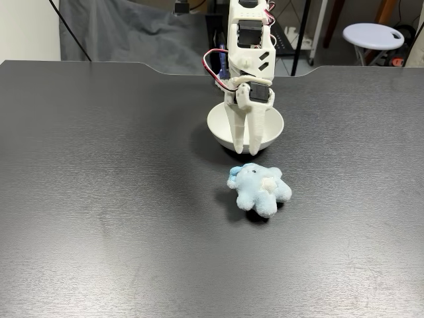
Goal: Grasp a skyblue doll and put it in the white bowl.
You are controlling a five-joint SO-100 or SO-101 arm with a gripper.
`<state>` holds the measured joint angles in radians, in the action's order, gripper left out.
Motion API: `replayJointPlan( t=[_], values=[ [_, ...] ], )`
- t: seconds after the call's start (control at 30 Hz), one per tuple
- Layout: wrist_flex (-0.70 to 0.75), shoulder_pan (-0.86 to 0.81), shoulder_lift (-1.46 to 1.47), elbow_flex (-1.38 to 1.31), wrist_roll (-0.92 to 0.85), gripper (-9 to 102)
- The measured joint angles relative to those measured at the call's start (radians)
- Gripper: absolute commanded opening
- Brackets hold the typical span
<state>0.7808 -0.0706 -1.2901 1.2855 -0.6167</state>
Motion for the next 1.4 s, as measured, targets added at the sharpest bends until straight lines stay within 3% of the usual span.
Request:
replayJointPlan(
  t=[0.47,0.77,0.93,1.1,1.4],
  values=[
    [0.054,0.000,0.000,0.000,-0.048,24],
    [0.268,0.031,0.000,0.000,-0.060,24],
    [0.439,0.087,0.000,0.000,-0.207,24],
    [0.489,0.074,0.000,-0.025,-0.311,26],
    [0.502,0.080,0.000,-0.058,-0.344,49]
  ],
)
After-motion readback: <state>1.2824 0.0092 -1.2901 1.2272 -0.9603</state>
